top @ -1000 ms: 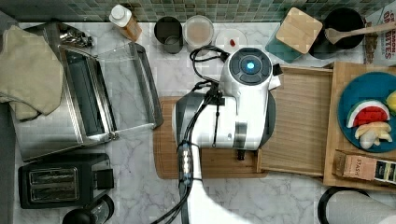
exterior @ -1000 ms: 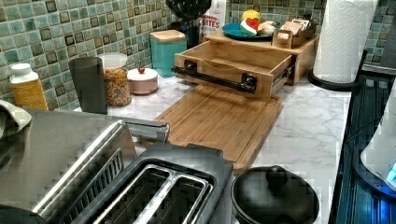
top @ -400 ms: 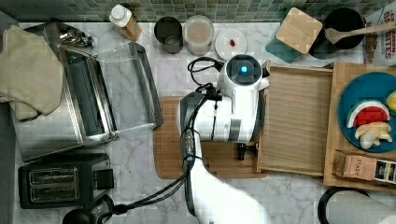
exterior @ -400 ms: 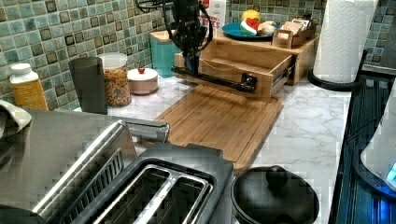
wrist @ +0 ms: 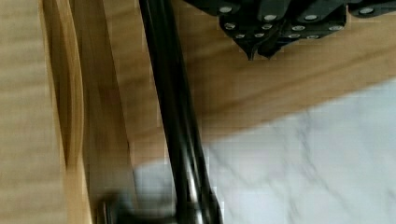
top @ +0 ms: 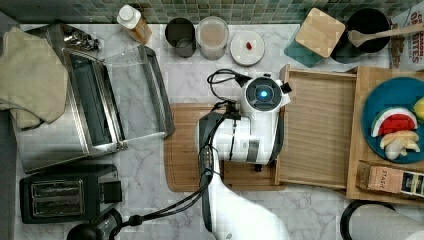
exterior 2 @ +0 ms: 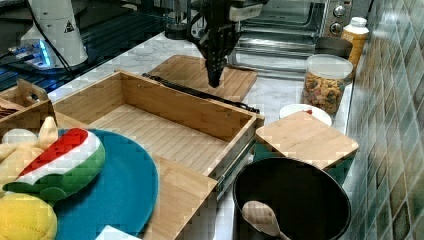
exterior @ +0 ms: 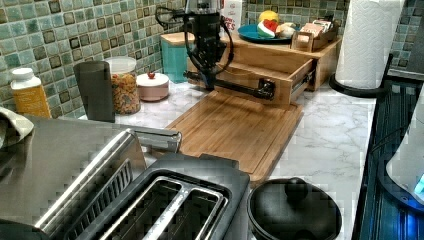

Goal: Close the drawer.

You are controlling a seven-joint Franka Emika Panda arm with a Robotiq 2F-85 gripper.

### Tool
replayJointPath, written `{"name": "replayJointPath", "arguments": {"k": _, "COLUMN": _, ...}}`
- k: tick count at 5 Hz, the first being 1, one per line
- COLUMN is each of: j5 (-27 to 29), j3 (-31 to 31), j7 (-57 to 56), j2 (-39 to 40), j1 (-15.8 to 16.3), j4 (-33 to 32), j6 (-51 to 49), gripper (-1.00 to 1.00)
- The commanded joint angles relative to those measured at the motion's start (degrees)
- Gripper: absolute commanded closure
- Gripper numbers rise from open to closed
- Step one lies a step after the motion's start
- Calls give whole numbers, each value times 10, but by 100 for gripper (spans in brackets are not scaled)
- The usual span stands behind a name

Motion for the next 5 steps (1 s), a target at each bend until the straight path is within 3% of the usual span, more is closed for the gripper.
{"name": "replayJointPath", "arguments": {"k": 1, "j5": 24, "j3": 0, "j7": -24, "j2": -9, "j1": -13, "j4": -14, "j6": 31, "gripper": 100}}
{"name": "replayJointPath", "arguments": {"k": 5, "j5": -17, "j3": -35, "j7": -107, "j2": 27, "j1": -42, "j4": 12, "j6": 55, "gripper": 100}}
